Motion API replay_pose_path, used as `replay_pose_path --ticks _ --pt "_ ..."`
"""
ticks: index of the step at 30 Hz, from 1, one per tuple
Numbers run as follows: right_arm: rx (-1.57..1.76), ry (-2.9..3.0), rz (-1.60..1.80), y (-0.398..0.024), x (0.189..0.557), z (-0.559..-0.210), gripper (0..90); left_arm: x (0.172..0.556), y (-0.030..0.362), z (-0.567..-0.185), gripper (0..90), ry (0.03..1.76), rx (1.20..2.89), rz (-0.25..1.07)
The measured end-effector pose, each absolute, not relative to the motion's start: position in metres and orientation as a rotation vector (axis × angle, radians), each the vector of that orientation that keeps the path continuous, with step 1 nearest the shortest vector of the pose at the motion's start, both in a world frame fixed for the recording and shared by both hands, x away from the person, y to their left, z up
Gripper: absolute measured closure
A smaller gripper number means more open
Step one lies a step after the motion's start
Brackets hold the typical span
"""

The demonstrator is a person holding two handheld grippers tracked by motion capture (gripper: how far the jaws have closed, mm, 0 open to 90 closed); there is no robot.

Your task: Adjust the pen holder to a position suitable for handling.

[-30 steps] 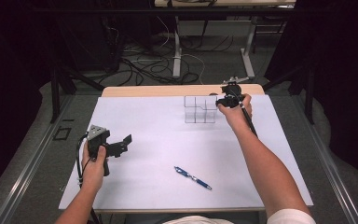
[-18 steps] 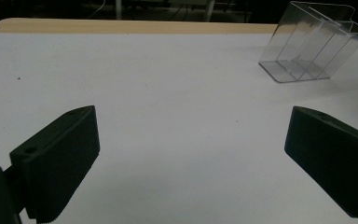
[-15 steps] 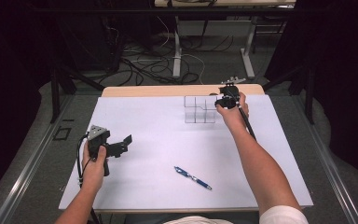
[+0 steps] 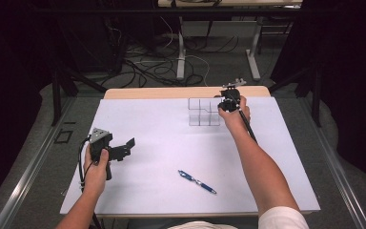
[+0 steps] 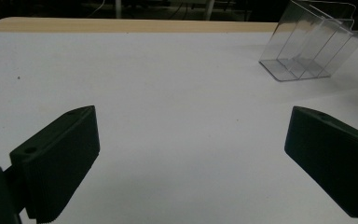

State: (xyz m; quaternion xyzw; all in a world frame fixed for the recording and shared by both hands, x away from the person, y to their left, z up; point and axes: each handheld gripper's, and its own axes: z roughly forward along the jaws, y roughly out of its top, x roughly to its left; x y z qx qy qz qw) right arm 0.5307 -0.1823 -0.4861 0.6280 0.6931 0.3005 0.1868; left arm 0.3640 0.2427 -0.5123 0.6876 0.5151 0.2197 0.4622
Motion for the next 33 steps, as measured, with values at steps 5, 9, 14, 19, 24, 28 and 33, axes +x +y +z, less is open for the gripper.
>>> replay_pose_path --ticks 5,9,14,19,24,28,33 --pt "1.790 1.943 0.820 -0.1792 0.5344 -0.4886 81.8 0.3640 0.2429 -0.5122 3.0 1.266 1.687 0.540" --pt "1.804 1.938 0.805 -0.1779 0.5363 -0.4892 82.3 0.3642 0.2433 -0.5123 3.0 1.267 1.686 0.540" --pt "1.812 1.930 0.792 -0.1767 0.5376 -0.4889 83.0 0.3643 0.2436 -0.5122 3.0 1.267 1.684 0.540" --pt "1.827 1.913 0.779 -0.1751 0.5375 -0.4884 83.9 0.3643 0.2436 -0.5122 3.0 1.266 1.684 0.541" --pt "1.853 1.911 0.768 -0.1747 0.5379 -0.4873 84.4 0.3643 0.2437 -0.5121 2.9 1.267 1.684 0.542" --pt "1.857 1.907 0.771 -0.1755 0.5383 -0.4872 84.7 0.3643 0.2438 -0.5121 2.9 1.269 1.682 0.542" --pt "1.871 1.918 0.754 -0.1731 0.5359 -0.4853 87.0 0.3645 0.2438 -0.5120 2.9 1.267 1.681 0.543"
